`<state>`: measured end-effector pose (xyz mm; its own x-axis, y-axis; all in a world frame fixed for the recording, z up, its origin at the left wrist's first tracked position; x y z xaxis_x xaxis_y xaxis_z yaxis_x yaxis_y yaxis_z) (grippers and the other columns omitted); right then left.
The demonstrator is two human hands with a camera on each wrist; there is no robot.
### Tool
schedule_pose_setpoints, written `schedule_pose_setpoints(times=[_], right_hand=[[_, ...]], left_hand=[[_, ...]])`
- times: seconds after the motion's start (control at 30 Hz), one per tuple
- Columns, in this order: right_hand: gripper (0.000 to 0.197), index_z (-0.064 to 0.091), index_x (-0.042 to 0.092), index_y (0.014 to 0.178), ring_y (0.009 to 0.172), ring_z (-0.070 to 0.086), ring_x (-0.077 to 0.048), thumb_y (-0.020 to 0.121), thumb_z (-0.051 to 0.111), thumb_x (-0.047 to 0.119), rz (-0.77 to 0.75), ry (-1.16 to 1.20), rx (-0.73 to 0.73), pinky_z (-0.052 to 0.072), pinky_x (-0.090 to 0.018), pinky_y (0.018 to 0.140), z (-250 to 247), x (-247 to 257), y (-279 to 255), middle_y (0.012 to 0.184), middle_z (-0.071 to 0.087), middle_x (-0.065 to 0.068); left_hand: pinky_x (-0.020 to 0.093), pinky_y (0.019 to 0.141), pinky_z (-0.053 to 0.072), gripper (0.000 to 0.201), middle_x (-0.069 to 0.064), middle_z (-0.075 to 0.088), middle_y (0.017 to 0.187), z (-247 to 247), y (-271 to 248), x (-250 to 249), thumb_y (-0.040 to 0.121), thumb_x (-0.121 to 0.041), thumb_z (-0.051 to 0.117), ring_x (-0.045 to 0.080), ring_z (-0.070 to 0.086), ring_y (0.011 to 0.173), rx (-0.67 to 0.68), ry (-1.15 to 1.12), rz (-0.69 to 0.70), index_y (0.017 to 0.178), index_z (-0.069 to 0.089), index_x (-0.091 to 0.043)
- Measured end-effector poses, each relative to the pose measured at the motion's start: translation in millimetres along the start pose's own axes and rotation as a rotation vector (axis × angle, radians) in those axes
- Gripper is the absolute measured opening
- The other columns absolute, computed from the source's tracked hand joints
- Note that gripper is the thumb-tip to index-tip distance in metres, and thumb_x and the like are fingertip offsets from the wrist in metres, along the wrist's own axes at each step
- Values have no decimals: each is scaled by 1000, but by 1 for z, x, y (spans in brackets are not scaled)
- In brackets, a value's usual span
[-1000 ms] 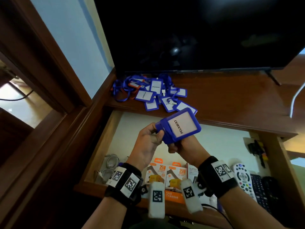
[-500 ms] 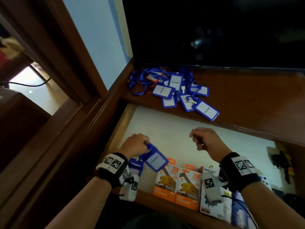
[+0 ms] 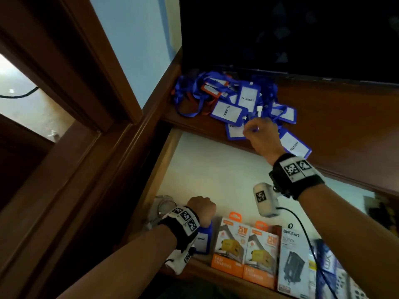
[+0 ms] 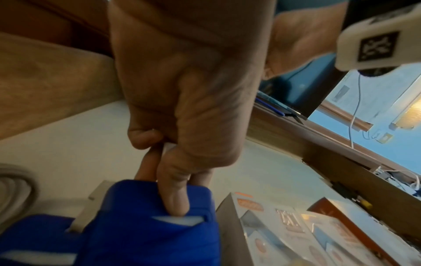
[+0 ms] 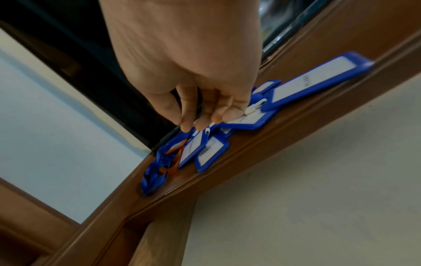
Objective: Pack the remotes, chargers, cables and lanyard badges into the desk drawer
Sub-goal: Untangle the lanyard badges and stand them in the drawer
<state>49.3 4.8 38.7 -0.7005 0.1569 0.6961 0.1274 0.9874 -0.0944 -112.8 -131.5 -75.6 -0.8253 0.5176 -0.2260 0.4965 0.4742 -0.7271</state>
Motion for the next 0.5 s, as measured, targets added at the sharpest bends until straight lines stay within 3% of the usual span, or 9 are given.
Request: schedule_pose_setpoints(times=[0.07, 0.13, 0.27, 0.37, 0.5], right_hand=[[33, 61, 17, 113, 125, 37, -32, 81, 68, 20, -1, -164, -43, 30, -33, 100, 8, 3, 14, 134, 44, -8], [56, 49, 21, 132, 136, 21, -34, 80, 69, 24, 3, -258, -41, 28, -46, 106, 17, 9, 23, 151, 24, -4], [80, 26, 24, 147, 144, 4, -34, 78, 68, 27, -12, -399, 67, 18, -55, 112, 38, 15, 36, 160, 5, 1], [81, 21, 23, 148, 145, 4, -34, 82, 65, 31, -7, -516, 137, 17, -55, 112, 49, 12, 42, 160, 5, -1], [63, 36, 18, 141, 138, 23, -33, 85, 61, 30, -81, -605, 42, 25, -53, 107, 50, 15, 45, 150, 30, -6]], left_hand=[[38, 71, 52, 16, 19, 67, 96, 6, 7, 2, 83, -15, 66, 35, 64, 86, 30, -7, 27, 89, 69, 0], [39, 74, 54, 17, 18, 67, 97, 8, 14, 5, 82, -16, 68, 35, 64, 87, 28, -15, 45, 89, 69, -1], [40, 78, 54, 24, 16, 66, 103, 9, 25, 9, 75, -17, 78, 33, 63, 91, 23, -61, 103, 95, 71, -6], [39, 77, 54, 28, 13, 65, 105, 12, 26, 11, 71, -9, 79, 32, 63, 94, 35, -96, 139, 98, 69, -9], [39, 84, 50, 48, 10, 57, 121, 14, 22, 20, 74, -15, 79, 30, 57, 106, 71, -173, 153, 119, 60, -14]])
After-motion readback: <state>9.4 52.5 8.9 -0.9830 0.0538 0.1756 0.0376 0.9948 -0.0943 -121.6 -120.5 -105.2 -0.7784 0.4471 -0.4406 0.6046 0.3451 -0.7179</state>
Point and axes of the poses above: each hand's wrist, its own y-axis towards the middle knuckle, its own z-axis out of the palm, x = y × z, the point moved 4 cm from there along y, towards the middle knuckle
